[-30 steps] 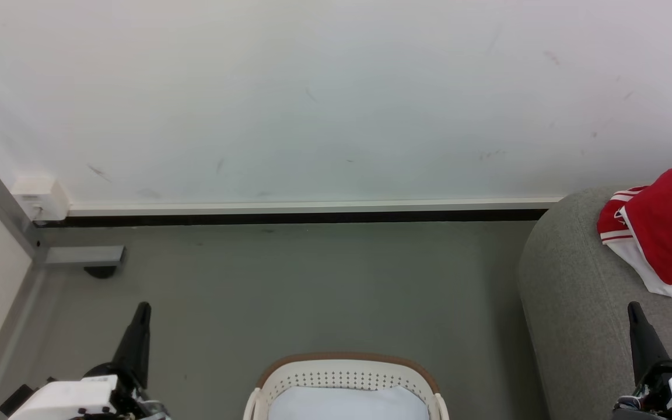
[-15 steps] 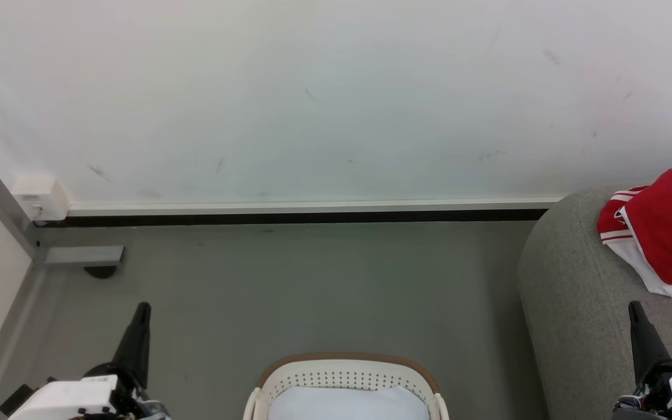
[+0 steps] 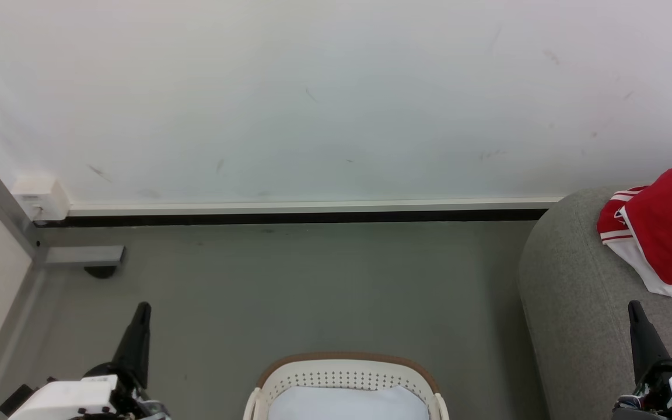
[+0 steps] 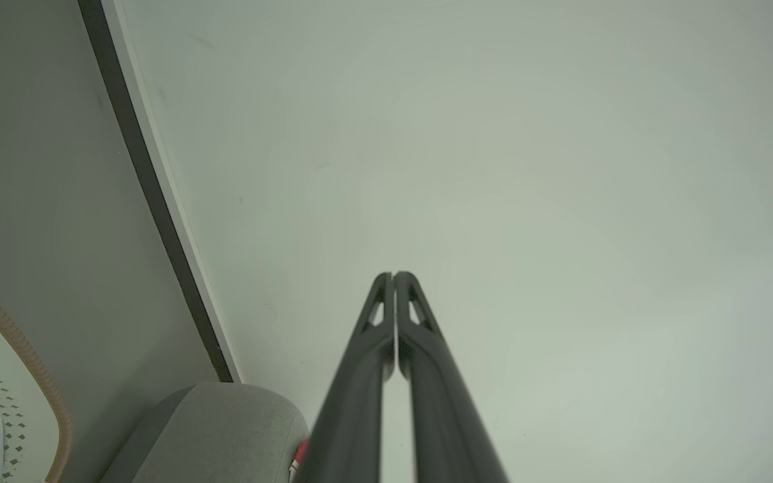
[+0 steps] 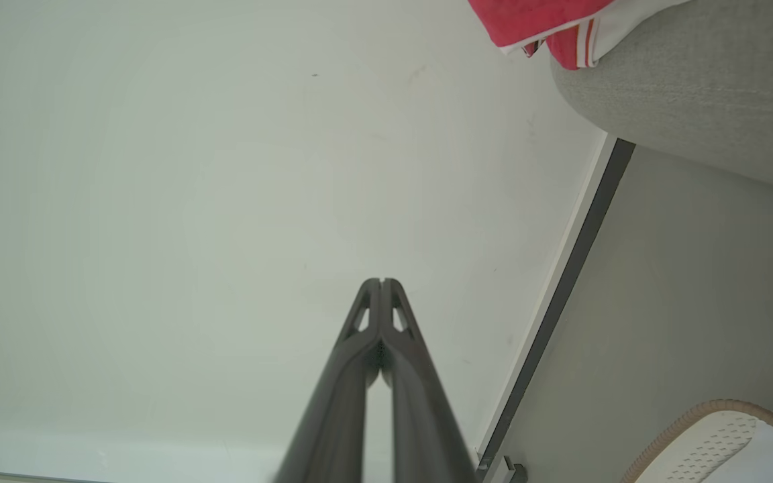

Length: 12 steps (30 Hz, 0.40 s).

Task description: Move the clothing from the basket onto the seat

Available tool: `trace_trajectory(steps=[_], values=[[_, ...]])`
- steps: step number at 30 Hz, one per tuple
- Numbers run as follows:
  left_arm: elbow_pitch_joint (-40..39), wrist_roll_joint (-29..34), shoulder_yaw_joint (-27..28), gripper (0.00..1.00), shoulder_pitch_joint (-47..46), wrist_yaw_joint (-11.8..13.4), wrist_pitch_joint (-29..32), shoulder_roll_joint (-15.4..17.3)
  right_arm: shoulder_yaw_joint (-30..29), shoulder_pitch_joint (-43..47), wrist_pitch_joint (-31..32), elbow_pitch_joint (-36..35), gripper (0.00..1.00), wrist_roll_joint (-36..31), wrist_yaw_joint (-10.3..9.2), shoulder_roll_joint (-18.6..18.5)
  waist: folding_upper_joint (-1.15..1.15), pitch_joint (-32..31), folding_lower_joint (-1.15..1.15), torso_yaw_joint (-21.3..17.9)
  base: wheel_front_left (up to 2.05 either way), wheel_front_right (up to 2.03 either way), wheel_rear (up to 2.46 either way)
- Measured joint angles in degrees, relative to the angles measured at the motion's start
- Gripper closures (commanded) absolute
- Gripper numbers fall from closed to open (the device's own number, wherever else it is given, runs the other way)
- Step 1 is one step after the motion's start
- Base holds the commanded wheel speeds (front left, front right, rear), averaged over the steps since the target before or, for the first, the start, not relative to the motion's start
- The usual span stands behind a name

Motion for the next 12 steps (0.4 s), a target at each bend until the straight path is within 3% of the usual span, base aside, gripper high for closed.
trace_trajectory(steps=[12], values=[[-0.01,0.0,0.0,1.0,0.0,0.0,0.0,0.0,1.14,0.01,-0.97,-0.33,1.0,1.34,0.0,-1.09,0.0,0.01,0.0,0.0,0.0,0.0,0.0]])
